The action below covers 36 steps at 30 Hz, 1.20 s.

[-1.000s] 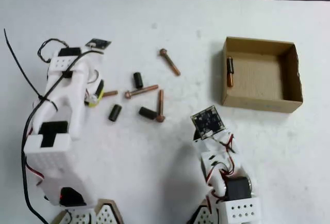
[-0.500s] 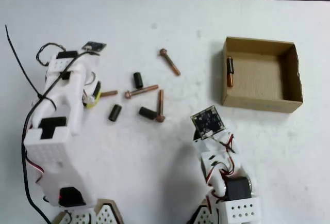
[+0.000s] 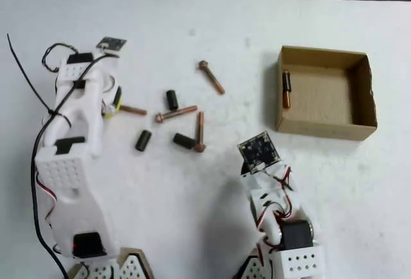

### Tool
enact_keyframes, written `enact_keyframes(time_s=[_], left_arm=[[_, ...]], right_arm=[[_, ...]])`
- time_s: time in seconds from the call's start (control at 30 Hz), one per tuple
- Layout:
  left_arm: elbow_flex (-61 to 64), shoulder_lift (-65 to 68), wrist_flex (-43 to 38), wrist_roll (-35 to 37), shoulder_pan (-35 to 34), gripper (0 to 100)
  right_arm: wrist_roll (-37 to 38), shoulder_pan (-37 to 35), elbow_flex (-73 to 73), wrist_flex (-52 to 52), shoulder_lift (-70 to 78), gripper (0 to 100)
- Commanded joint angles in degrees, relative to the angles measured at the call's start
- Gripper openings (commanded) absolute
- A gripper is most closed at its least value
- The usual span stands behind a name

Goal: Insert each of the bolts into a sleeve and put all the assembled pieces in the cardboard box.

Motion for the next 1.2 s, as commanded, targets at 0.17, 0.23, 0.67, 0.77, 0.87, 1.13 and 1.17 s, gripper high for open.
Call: enact_keyframes(time_s=[0.17, 0.23, 0.67, 0.77, 0.87, 1.13, 1.17], left_arm=[[-8.1, 0.0, -0.8, 0.5, 0.0, 3], [-8.1, 0.0, -1.1, 0.6, 0.0, 3], [-12.0, -2.9, 8.7, 22.0, 2.6, 3], [-12.5, -3.0, 8.8, 26.8, 4.4, 3], [-12.2, -3.0, 9.0, 28.0, 6.4, 3], [-11.9, -2.9, 9.1, 35.8, 6.5, 3], [-11.9, -2.9, 9.1, 37.4, 6.5, 3]], right_arm=[[0.6, 0.3, 0.1, -1.4, -0.7, 1.8], [0.6, 0.3, 0.1, -1.4, -0.7, 1.8], [0.6, 0.3, 0.1, -1.4, -0.7, 1.8], [0.6, 0.3, 0.1, -1.4, -0.7, 1.8], [0.6, 0.3, 0.1, -1.4, -0.7, 1.8], [0.6, 0.3, 0.1, -1.4, -0.7, 1.8], [0.6, 0.3, 0.1, -1.4, -0.7, 1.8]])
